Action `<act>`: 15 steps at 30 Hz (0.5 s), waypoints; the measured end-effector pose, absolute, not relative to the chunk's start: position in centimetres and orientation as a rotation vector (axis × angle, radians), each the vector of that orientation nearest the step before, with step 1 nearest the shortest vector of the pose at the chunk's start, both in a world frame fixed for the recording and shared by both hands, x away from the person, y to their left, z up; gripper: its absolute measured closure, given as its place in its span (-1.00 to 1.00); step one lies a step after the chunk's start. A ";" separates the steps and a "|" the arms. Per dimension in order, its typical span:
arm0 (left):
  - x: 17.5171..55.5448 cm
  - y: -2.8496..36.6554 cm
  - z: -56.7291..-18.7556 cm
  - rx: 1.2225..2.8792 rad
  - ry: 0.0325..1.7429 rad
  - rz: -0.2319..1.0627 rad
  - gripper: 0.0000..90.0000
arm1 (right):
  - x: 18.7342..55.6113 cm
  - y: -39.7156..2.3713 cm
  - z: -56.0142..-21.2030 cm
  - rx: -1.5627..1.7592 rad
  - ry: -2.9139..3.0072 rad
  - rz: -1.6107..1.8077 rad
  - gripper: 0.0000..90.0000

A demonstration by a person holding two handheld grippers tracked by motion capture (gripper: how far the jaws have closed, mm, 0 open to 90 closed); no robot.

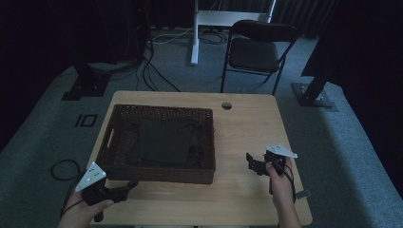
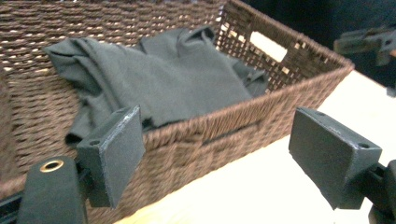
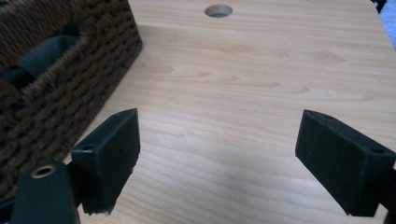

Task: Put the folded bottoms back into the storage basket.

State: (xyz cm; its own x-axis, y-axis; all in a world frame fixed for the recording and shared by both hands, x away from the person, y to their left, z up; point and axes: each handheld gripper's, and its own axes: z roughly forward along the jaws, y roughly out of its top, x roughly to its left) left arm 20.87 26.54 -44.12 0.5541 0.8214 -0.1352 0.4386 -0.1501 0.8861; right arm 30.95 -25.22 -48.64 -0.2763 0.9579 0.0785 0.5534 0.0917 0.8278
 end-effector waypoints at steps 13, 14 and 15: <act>20.1 26.7 -47.7 1.797 1.108 0.456 -0.59 | 30.0 -26.6 -51.6 1.522 1.884 1.025 -0.70; 20.1 26.6 -48.0 1.804 1.113 0.457 -0.59 | 30.0 -26.7 -51.8 1.527 1.881 1.015 -0.70; 20.1 26.6 -48.4 1.805 1.120 0.457 -0.59 | 30.0 -26.8 -52.0 1.534 1.878 1.006 -0.70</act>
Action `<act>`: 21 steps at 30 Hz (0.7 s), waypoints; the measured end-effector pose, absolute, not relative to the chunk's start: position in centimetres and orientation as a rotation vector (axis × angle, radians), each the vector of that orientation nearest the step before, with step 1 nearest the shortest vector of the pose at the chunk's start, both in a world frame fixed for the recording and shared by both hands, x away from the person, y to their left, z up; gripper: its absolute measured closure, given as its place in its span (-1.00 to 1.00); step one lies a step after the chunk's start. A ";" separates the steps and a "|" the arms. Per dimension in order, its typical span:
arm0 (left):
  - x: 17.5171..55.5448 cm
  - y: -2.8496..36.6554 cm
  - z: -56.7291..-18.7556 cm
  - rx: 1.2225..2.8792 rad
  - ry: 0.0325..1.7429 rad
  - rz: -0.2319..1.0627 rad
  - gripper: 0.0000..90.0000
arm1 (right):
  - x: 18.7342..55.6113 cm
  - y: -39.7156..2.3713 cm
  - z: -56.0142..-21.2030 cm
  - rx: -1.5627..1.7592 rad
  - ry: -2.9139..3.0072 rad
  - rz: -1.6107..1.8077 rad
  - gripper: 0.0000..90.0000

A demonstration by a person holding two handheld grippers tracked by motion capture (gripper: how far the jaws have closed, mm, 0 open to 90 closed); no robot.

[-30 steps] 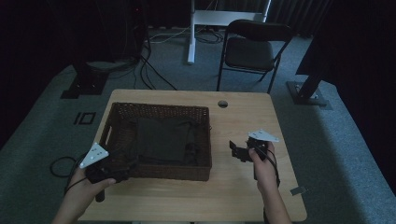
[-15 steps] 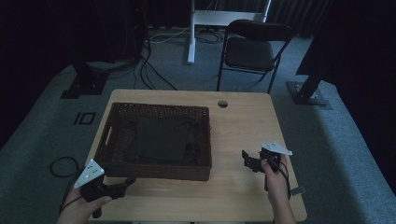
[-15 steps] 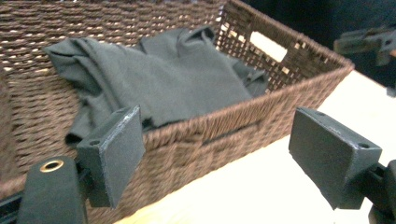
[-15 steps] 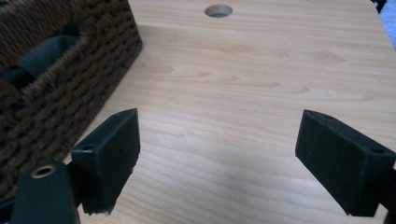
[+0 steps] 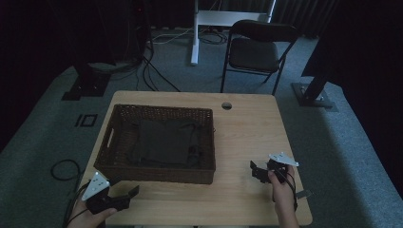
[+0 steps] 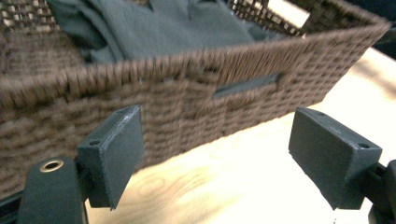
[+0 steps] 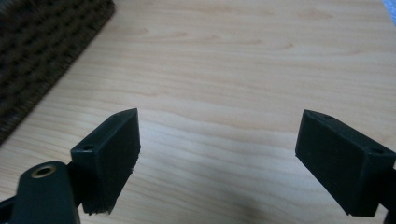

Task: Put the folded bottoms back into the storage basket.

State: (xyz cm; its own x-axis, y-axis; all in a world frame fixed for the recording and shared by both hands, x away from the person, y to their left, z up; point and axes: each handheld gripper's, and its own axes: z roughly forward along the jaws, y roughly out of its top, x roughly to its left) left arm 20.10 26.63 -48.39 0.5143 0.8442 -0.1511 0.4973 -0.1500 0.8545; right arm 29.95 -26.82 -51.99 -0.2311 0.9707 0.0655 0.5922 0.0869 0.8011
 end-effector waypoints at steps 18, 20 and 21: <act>21.0 26.9 -53.4 1.782 1.300 0.477 -0.59 | 29.5 -28.9 -54.4 1.621 1.836 0.877 -0.70; 21.1 27.0 -53.7 1.784 1.331 0.489 -0.58 | 29.5 -29.1 -54.6 1.623 1.835 0.859 -0.70; 21.1 27.0 -53.7 1.784 1.331 0.489 -0.58 | 29.5 -29.1 -54.6 1.623 1.835 0.859 -0.70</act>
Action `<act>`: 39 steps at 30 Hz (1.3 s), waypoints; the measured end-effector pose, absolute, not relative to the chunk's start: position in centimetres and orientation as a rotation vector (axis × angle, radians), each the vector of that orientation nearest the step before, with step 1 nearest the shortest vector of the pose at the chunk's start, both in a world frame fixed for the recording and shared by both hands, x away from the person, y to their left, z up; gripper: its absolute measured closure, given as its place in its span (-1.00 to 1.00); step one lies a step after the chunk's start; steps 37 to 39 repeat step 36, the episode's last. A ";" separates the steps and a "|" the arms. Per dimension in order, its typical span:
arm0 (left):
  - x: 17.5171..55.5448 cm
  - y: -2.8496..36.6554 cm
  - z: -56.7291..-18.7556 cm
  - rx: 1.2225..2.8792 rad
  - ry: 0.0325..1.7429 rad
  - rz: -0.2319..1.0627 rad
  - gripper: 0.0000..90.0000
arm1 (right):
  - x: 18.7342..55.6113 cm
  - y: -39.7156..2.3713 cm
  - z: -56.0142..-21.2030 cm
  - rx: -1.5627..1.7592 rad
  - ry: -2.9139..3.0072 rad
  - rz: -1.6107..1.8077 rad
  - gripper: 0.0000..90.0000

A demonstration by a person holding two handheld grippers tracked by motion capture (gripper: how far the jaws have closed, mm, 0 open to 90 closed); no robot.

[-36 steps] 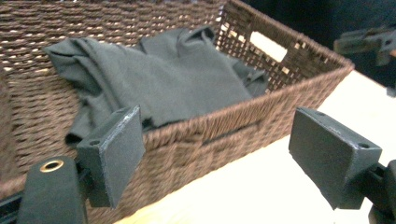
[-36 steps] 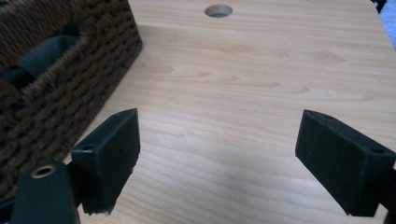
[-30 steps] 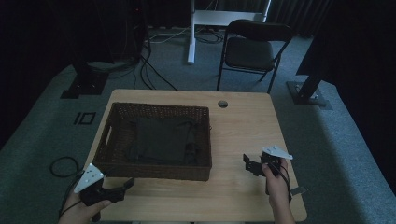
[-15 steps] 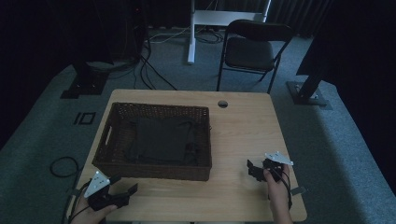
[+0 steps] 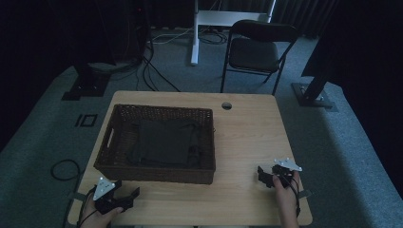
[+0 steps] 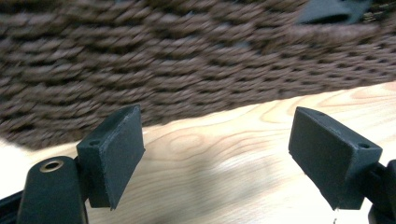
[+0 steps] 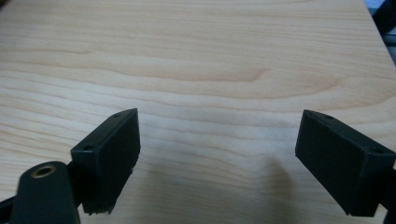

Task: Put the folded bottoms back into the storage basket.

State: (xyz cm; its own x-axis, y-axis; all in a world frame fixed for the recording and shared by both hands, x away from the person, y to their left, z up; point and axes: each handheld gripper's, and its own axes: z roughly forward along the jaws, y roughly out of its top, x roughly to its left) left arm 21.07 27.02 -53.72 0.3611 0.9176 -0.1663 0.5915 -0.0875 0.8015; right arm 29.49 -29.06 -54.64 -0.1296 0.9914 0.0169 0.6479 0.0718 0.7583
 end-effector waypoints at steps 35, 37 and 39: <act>21.8 27.0 -55.6 1.874 1.454 0.685 -0.65 | 29.8 -28.9 -55.3 1.653 1.871 0.812 -0.72; 21.8 27.0 -55.6 1.874 1.454 0.685 -0.65 | 29.8 -28.9 -55.3 1.653 1.871 0.813 -0.72; 21.8 27.0 -55.6 1.874 1.454 0.685 -0.65 | 29.8 -28.9 -55.3 1.653 1.871 0.813 -0.72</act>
